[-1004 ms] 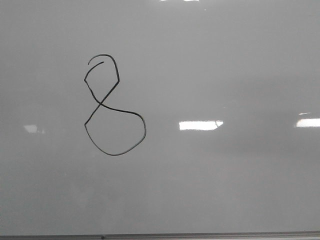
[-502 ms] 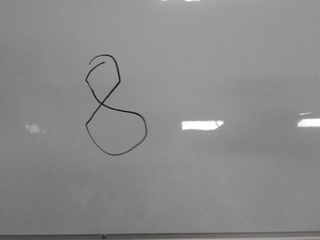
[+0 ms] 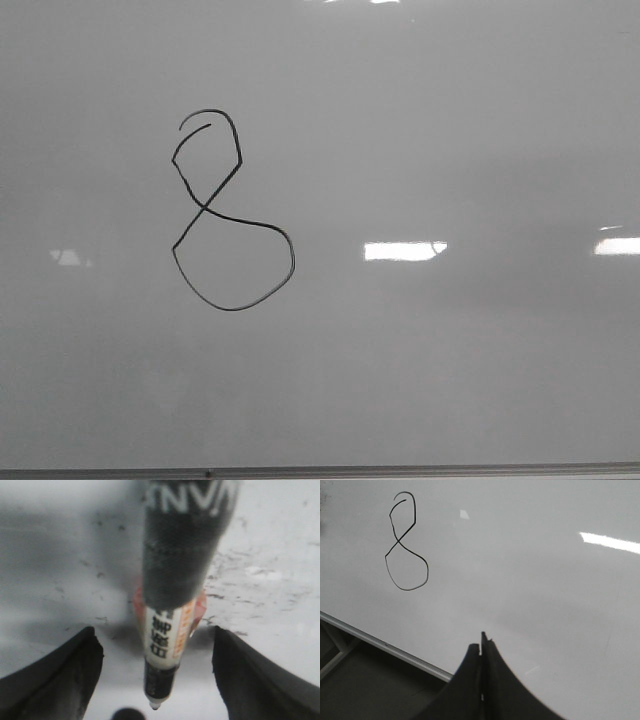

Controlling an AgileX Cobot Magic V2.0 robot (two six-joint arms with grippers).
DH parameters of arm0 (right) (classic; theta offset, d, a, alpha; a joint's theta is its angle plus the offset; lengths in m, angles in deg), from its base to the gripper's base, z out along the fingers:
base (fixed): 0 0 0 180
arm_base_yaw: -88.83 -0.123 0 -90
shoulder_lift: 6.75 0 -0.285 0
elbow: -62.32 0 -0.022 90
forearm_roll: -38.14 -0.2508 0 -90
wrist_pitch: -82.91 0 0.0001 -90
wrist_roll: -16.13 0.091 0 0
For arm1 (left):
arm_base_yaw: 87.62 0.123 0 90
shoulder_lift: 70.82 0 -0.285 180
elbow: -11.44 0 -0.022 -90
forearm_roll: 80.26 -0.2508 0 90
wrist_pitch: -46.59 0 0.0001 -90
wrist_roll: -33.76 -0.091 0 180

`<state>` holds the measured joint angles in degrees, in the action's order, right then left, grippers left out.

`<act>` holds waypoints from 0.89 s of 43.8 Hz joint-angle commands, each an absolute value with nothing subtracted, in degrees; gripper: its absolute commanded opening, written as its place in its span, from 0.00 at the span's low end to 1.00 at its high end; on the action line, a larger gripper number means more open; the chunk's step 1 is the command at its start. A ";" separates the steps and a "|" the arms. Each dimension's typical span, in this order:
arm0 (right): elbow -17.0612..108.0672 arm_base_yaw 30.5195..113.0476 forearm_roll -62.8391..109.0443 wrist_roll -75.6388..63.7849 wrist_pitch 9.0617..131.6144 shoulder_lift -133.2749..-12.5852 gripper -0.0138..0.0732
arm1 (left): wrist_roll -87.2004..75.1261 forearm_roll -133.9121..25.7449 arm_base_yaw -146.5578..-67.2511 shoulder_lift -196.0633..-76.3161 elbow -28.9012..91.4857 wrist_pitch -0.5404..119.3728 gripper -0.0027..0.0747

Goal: Write number 8 on whiteboard

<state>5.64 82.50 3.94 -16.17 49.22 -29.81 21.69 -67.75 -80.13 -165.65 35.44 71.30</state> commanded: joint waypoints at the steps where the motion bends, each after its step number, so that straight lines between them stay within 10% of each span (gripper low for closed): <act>1: 7.12 82.83 2.12 -16.15 53.39 -30.17 0.08 | 22.31 -66.85 -80.23 -160.60 34.52 67.16 0.67; 20: 7.12 82.83 2.12 -16.15 53.01 -30.17 0.08 | 22.09 -66.35 -82.04 -131.20 48.78 66.20 0.66; 39: 7.12 82.83 2.12 -16.15 52.95 -30.17 0.08 | 22.09 -66.09 -87.33 -104.86 59.69 65.57 0.01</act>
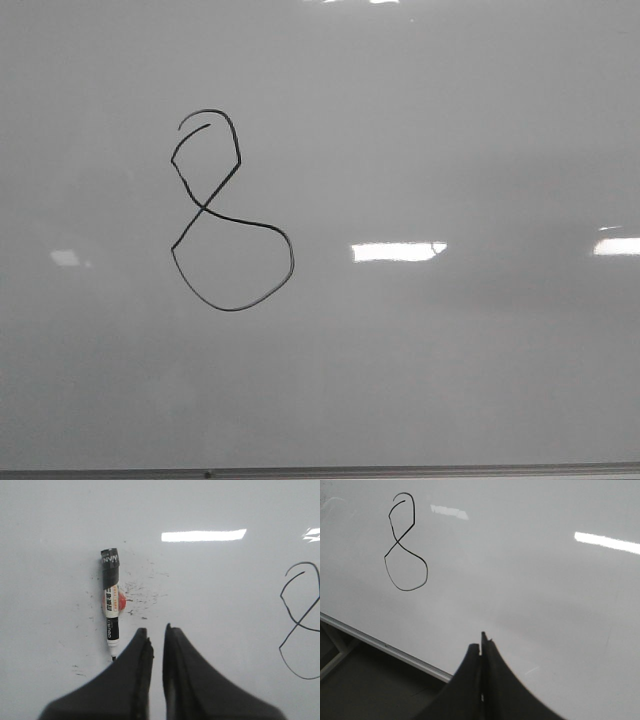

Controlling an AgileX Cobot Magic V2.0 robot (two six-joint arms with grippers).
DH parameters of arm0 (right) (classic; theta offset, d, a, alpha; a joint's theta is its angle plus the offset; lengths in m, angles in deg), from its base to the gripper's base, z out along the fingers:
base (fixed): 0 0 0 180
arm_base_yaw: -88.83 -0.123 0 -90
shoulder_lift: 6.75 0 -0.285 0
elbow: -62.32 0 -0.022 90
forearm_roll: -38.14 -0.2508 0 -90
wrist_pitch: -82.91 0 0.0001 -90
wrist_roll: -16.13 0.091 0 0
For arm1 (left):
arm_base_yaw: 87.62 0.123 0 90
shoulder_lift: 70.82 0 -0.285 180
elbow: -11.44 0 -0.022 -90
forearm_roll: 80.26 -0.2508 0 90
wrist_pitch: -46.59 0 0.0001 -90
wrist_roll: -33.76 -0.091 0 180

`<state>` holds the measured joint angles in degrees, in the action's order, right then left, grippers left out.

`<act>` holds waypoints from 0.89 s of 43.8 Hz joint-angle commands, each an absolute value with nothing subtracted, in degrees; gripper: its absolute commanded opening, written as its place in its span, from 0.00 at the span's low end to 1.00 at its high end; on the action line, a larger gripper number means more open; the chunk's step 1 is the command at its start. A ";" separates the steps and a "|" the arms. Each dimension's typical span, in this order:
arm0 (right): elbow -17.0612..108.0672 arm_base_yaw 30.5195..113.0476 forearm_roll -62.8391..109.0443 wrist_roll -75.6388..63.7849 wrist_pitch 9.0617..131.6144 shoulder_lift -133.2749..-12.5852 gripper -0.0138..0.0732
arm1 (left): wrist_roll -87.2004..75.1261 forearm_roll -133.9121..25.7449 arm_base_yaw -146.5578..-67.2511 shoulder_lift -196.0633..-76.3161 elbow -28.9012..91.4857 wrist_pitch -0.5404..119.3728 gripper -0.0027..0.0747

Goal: Write number 8 on whiteboard

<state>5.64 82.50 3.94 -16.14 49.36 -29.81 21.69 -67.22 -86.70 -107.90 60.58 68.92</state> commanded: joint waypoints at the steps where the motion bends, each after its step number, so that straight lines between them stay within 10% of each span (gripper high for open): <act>1: 7.12 82.83 2.12 -16.15 52.95 -30.17 0.08 | 22.09 -66.09 -87.33 -103.62 59.81 65.79 0.01; 39: 7.12 82.83 2.12 -16.15 52.95 -30.17 0.08 | 22.09 -66.09 -87.33 -97.41 59.80 66.17 0.01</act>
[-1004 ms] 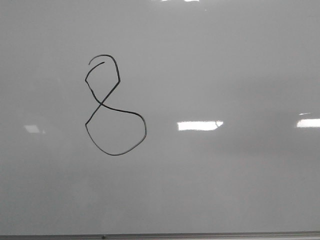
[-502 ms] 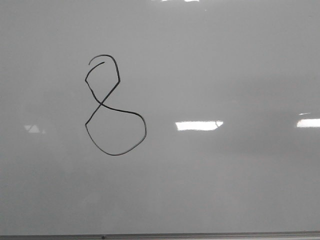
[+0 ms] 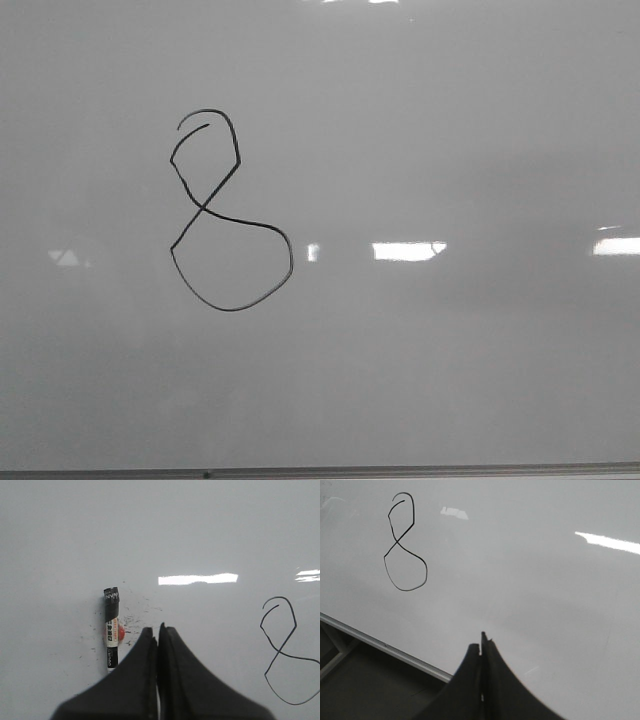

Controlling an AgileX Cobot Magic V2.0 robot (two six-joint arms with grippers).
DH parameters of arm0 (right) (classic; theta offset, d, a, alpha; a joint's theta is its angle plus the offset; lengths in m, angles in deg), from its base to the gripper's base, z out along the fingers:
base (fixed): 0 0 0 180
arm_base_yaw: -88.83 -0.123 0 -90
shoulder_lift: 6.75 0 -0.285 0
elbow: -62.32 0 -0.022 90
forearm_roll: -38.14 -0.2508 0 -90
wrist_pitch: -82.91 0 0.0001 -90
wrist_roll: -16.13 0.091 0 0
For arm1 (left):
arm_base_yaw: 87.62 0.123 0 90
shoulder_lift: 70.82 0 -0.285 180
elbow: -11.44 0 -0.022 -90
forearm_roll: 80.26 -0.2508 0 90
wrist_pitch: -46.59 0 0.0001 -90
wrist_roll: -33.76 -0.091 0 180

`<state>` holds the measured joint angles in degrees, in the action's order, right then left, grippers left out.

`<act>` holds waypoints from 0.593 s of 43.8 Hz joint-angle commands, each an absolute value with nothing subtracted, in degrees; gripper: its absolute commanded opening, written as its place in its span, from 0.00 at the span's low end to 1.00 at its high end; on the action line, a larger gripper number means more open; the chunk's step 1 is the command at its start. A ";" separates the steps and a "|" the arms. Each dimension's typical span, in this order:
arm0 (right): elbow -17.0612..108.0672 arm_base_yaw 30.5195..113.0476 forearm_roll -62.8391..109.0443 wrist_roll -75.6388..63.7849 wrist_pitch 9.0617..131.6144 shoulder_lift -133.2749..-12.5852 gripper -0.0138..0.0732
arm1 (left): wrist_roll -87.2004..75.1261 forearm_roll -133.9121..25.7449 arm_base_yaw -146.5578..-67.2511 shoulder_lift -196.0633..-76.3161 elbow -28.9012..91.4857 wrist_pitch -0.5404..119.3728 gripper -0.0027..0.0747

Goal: Write number 8 on whiteboard

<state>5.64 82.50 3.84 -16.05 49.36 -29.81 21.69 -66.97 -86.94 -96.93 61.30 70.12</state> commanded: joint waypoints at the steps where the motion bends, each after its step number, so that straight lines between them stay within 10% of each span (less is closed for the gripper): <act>1: 7.12 82.83 2.12 -16.15 52.95 -30.17 0.08 | 22.09 -66.09 -87.33 -97.41 59.80 66.17 0.01; 26: 7.12 82.83 2.12 -16.15 52.78 -30.17 0.08 | 23.10 -68.16 -86.58 -77.69 82.52 53.91 0.01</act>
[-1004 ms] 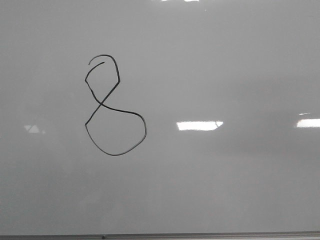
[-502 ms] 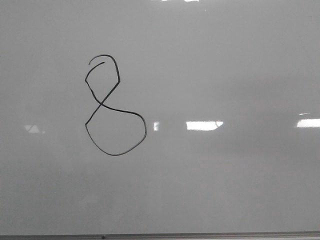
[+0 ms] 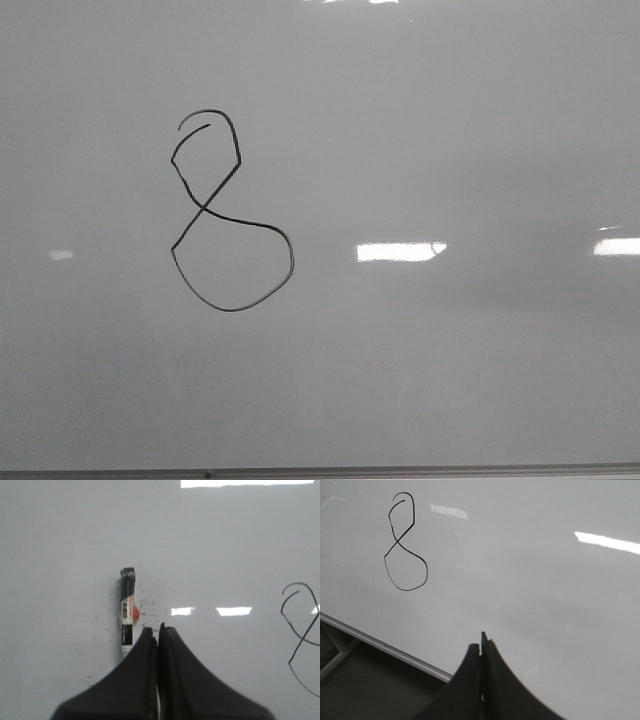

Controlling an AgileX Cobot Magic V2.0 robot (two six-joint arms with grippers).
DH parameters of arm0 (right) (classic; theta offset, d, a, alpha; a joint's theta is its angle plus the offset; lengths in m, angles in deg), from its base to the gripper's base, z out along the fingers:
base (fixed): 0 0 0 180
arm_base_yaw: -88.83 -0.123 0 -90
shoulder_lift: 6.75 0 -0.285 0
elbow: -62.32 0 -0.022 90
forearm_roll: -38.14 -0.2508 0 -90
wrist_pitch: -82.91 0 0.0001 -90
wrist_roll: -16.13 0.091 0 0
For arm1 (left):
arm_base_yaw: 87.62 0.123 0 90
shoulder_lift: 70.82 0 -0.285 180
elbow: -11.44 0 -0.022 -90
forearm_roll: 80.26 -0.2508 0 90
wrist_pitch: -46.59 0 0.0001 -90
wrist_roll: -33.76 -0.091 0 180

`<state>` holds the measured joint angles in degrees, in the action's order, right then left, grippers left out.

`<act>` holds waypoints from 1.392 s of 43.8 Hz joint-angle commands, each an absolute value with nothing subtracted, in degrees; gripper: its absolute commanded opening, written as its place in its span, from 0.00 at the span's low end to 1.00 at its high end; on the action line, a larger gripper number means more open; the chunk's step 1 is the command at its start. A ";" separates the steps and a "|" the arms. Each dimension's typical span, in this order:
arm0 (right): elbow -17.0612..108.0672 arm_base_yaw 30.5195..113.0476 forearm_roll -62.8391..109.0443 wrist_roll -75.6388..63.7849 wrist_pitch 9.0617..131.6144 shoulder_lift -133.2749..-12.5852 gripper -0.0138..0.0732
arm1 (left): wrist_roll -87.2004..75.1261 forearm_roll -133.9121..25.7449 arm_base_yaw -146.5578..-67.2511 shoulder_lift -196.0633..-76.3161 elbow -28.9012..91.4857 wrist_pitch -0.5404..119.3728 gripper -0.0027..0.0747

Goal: Write number 8 on whiteboard

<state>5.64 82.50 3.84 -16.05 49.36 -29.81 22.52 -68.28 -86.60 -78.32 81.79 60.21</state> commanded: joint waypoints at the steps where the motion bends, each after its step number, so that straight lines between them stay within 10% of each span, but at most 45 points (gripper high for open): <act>1: 7.12 82.83 2.12 -16.15 52.78 -30.17 0.08 | 23.10 -68.16 -86.58 -77.70 83.09 53.63 0.01; 61: 6.24 82.83 2.18 -17.09 59.36 -30.17 0.08 | 23.10 -68.16 -86.58 -77.57 89.80 48.76 0.01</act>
<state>5.38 82.50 3.74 -16.39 51.15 -29.81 22.52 -68.28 -86.60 -78.22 89.01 53.75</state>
